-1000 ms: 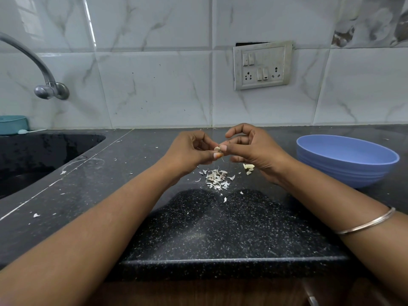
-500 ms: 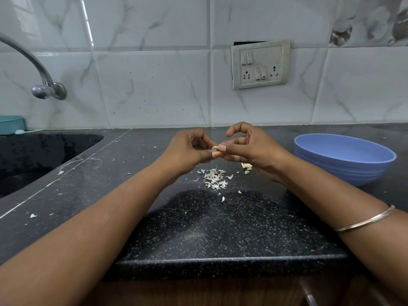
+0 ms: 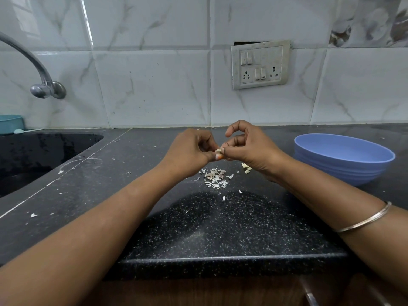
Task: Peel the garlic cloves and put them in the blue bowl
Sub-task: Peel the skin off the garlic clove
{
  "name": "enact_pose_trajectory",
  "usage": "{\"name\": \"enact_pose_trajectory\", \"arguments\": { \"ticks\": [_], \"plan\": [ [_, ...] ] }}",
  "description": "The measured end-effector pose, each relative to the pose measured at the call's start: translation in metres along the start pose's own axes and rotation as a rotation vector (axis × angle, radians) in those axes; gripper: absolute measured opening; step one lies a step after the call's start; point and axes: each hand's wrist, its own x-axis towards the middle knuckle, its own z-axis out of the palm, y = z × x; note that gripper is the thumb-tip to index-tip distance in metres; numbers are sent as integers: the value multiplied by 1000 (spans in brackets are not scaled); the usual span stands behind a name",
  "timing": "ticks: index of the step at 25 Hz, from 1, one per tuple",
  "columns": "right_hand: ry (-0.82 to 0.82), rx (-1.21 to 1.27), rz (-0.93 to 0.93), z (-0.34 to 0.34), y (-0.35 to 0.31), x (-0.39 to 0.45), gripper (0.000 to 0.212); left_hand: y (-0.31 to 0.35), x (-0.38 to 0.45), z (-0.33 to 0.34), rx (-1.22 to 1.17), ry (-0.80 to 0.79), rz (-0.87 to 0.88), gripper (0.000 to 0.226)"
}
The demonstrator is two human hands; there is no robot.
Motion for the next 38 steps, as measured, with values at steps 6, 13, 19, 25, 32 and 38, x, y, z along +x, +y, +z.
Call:
{"name": "enact_pose_trajectory", "arguments": {
  "ticks": [6,13,19,25,32,38],
  "plan": [
    [-33,35,13,6,5,1,27,-7,1,0,-80,-20,-39,18],
    [-80,121,38,6,6,1,25,-9,2,-3,-356,-44,-101,12],
    [-93,139,60,5,7,1,22,-9,1,-4,-453,-39,-134,10],
    [-90,124,104,4,10,0,23,-14,4,-15,-632,62,-170,12],
    [-68,127,99,5,10,3,13,-18,2,-9,-752,-28,-275,17],
    [-89,156,78,6,10,3,12,-16,3,-7,-789,-63,-316,22]
  ]
}}
